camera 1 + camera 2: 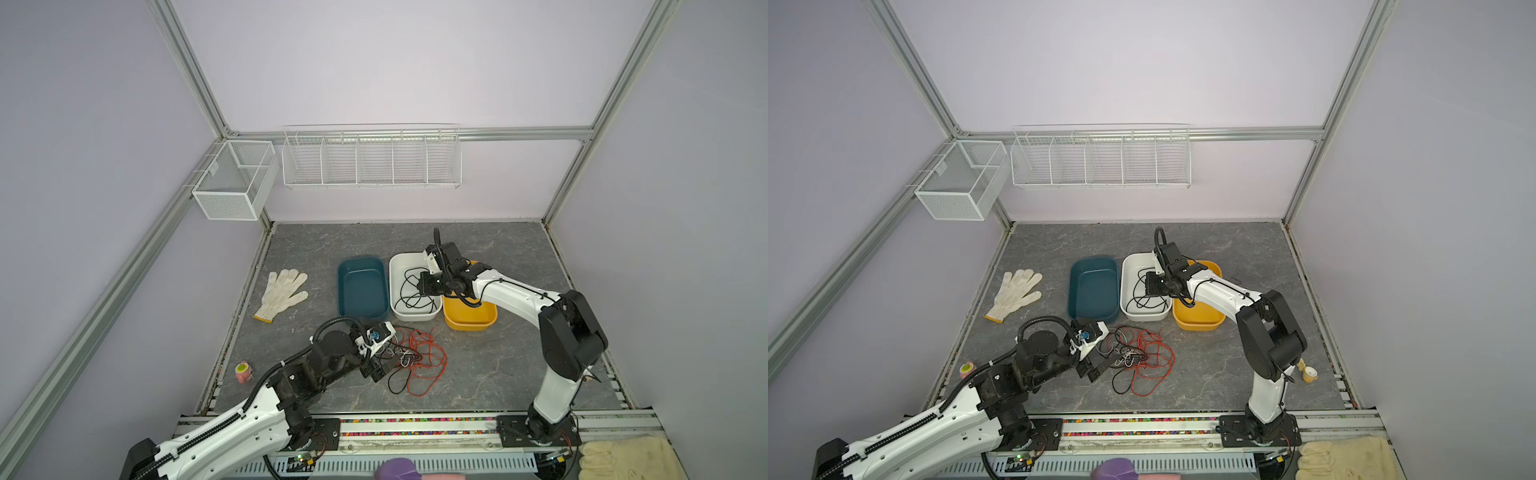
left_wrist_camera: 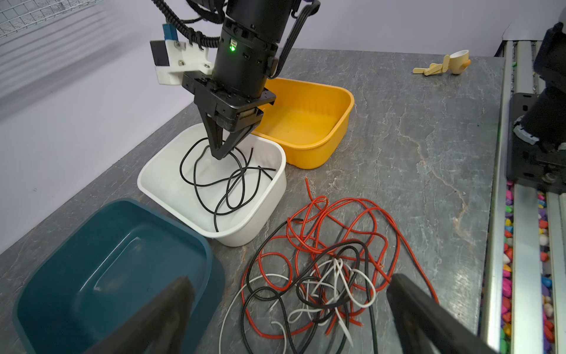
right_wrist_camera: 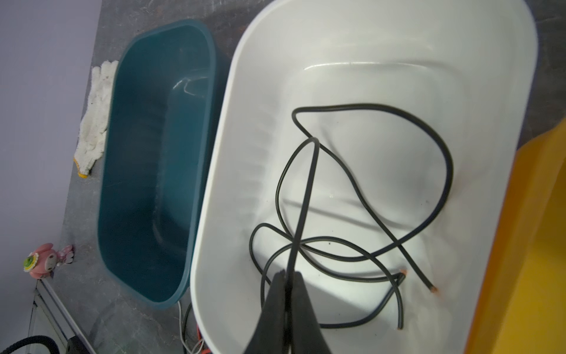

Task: Untangle the cables
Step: 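Lower the black wire into the white tub and open the right gripper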

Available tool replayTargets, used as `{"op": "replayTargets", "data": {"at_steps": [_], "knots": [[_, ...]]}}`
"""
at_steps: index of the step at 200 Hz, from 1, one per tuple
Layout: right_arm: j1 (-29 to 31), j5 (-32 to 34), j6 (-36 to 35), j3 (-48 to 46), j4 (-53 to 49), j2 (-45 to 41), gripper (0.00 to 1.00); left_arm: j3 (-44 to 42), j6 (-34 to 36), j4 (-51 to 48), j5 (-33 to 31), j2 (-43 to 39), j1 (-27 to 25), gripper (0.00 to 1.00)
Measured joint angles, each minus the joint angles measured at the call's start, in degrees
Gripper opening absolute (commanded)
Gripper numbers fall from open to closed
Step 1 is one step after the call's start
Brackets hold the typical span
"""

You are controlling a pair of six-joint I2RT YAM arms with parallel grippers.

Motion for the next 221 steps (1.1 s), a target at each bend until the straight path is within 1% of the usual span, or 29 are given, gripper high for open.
{"op": "replayTargets", "data": {"at_steps": [49,132,169,200,221], "knots": [[-0.24,0.15,0.42,0.00,0.00,2.16,0.07,0.00,0.00,0.00,-0.02,-0.02,-0.11,0.99],[-0.24,0.11,0.63,0.00,-0.35,2.19,0.17,0.00,0.00,0.00,-0.02,0.02,-0.11,0.99],[-0.24,-0.07,0.63,0.00,-1.49,1.66,0.24,0.00,-0.02,0.00,-0.11,0.24,-0.11,0.99],[-0.24,-0.07,0.50,0.00,-2.27,-1.01,0.30,0.00,-0.09,0.39,-1.62,0.13,-0.11,0.99],[-0.24,-0.02,0.20,0.00,-2.80,-4.09,0.37,0.00,-0.70,0.83,-2.45,-0.11,-0.11,0.99]]}}
